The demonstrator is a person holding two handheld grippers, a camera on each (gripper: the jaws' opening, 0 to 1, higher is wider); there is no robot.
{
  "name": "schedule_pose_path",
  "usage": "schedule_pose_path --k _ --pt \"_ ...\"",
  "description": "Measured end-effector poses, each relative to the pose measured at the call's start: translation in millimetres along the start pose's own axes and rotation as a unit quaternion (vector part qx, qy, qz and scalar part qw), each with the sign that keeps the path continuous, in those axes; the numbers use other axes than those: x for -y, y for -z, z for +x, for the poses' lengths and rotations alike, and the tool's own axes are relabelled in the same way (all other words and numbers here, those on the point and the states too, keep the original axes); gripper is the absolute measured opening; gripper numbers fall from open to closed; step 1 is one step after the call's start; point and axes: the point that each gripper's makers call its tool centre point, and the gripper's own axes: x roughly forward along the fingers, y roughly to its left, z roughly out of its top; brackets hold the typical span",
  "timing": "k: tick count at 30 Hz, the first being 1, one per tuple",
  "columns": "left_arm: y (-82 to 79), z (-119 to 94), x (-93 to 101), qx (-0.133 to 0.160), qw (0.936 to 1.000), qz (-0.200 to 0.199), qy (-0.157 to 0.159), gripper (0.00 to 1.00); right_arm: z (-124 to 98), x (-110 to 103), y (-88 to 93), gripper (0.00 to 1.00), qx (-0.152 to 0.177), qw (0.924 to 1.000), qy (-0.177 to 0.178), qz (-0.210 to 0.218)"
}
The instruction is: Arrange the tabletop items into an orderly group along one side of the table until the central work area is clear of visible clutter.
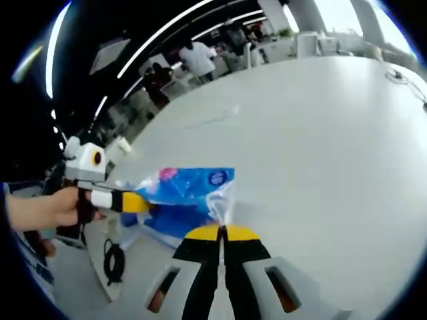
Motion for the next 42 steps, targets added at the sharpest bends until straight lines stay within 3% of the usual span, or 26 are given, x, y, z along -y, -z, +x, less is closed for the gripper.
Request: schedule_pose_path --k 15,42 --pt "-12.7 7 -28.8 -0.001 0.9996 -0.012 -0.024 0.00 34 5 -3.0 0.00 -0.022 0.9997 -0.004 -0.009" --pt "-8.3 20 -45.0 -0.005 0.9987 -0.032 -0.040 0.00 48 12 -0.5 0.00 -0.034 0.9994 -0.003 -0.007"
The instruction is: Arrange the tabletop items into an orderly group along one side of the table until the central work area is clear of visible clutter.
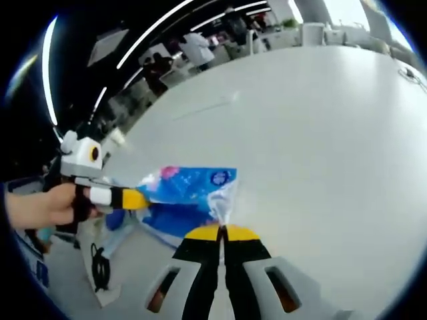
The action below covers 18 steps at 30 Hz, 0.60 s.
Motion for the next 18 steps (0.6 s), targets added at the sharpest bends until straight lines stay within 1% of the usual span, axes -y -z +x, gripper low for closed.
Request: schedule_pose_path --k 18 --pt "-0.8 3.2 -5.5 -0.002 1.0000 0.000 -0.002 0.00 3.9 0.9 0.2 0.00 0.000 1.0000 -0.002 0.005"
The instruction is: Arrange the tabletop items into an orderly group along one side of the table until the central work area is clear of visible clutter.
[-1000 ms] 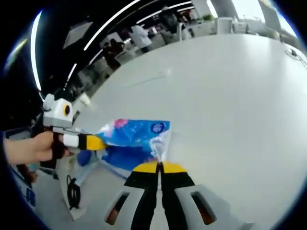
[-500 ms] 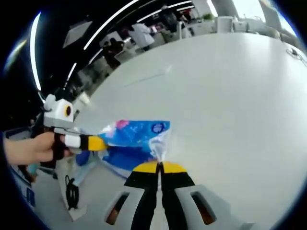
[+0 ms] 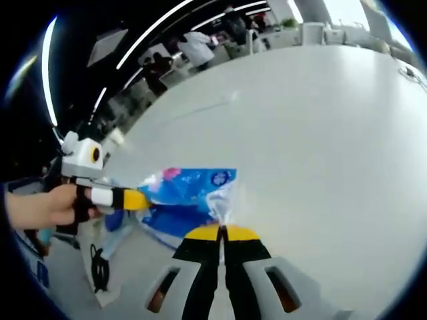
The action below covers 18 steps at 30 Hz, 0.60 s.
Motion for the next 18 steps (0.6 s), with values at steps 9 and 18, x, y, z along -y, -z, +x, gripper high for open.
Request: schedule_pose_path --k 9,18 --pt "-1.0 -0.4 -0.8 0.001 1.0000 -0.002 0.001 0.01 1.1 -1.3 -1.1 0.00 -0.001 1.0000 0.001 -0.008" --pt "-3.0 -3.7 1.7 0.006 0.9999 0.009 0.004 0.12 1.4 -6.0 2.3 0.09 -0.007 0.9991 0.005 -0.043"
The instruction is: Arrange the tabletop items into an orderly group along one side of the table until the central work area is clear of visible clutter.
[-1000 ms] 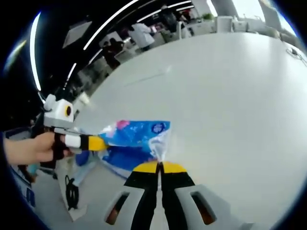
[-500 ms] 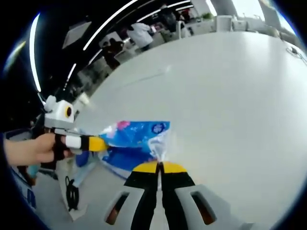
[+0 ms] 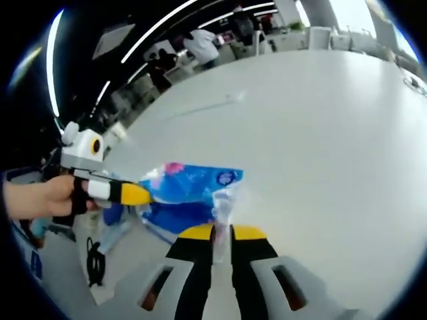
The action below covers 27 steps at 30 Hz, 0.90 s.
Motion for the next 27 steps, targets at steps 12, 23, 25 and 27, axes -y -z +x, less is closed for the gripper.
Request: schedule_pose_path --k 12,23,25,27 --pt "-4.4 -8 10.2 0.012 0.9999 0.009 0.008 0.22 -4 -2 -3.0 0.30 0.005 0.9995 0.009 -0.029" --pt "-7.4 -23 14.6 0.017 0.9996 0.019 0.009 0.23 -10 -13 -10.1 0.30 0.011 0.9989 0.011 -0.044" --pt "-7.3 -25 16.6 0.016 0.9995 0.025 0.010 0.24 -12 -15 -10.5 0.31 0.012 0.9989 0.009 -0.045" --pt "-7.3 -28 18.1 0.018 0.9994 0.030 0.010 0.24 -15 -17 -10.4 0.31 0.013 0.9987 0.010 -0.048"
